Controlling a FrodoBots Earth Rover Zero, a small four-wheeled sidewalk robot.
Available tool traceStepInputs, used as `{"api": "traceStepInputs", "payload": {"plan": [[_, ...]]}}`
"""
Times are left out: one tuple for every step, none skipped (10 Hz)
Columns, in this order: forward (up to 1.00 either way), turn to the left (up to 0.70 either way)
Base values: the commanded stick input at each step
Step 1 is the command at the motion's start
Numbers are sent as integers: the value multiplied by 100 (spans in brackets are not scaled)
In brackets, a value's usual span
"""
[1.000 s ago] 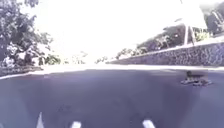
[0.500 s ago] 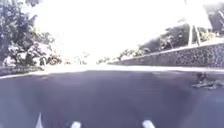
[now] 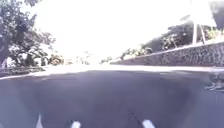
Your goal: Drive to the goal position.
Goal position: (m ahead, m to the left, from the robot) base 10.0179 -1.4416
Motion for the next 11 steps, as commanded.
{"api": "traceStepInputs", "payload": {"plan": [[70, 0], [70, 0], [70, 0], [70, 0], [70, 0], [70, 0], [70, 0], [70, 0], [70, 0], [70, 0], [70, 0]]}}
